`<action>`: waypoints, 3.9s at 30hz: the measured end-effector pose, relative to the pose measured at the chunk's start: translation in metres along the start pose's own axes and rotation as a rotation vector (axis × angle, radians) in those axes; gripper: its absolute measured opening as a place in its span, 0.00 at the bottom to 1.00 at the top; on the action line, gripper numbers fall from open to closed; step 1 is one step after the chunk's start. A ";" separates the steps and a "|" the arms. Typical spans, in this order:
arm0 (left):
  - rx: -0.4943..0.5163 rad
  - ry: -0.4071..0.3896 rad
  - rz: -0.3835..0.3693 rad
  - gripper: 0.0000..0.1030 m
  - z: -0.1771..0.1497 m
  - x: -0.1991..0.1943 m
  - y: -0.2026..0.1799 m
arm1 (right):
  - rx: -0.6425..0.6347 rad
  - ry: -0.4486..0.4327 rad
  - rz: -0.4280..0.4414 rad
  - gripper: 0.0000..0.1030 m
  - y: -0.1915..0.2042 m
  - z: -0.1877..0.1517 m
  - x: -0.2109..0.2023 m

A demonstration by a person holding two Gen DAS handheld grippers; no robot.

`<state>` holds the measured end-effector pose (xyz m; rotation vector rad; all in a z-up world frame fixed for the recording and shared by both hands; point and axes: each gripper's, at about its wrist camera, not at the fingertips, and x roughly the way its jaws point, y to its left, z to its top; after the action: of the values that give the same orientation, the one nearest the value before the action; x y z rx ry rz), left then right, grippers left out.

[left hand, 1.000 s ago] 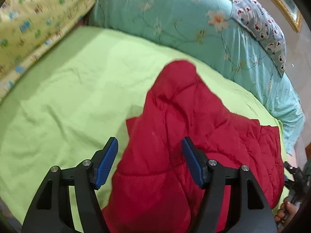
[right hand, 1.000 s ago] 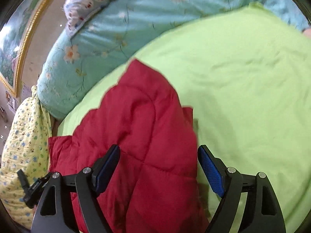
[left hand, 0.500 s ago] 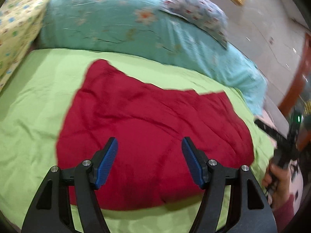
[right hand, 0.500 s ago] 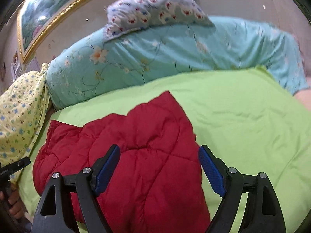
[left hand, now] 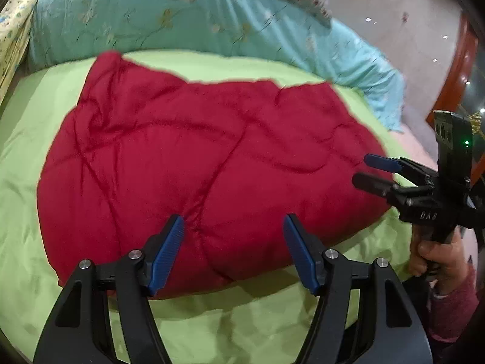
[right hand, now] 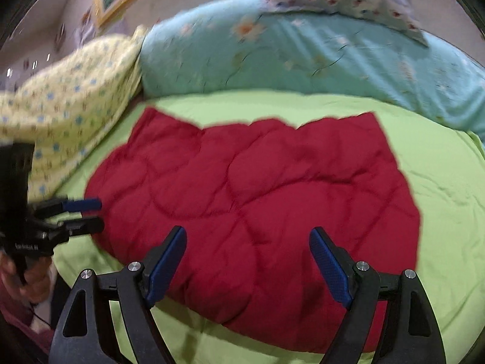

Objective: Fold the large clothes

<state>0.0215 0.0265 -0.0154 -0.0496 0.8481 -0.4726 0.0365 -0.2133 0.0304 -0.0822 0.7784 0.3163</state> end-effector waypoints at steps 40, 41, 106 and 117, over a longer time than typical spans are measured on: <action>-0.247 0.001 0.146 0.65 0.070 0.086 0.067 | 0.285 0.051 -0.124 0.85 -0.100 0.045 0.089; -0.244 0.001 0.155 0.65 0.070 0.086 0.067 | 0.285 0.051 -0.124 0.85 -0.100 0.045 0.089; -0.036 0.059 0.272 0.81 0.021 0.059 -0.001 | 0.097 0.078 -0.205 0.94 -0.024 0.010 0.055; -0.044 0.067 0.264 0.82 0.024 0.060 0.001 | 0.130 0.076 -0.137 0.94 -0.022 0.029 0.047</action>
<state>0.0731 -0.0014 -0.0425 0.0378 0.9160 -0.2089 0.0944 -0.2170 0.0176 -0.0248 0.8622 0.1329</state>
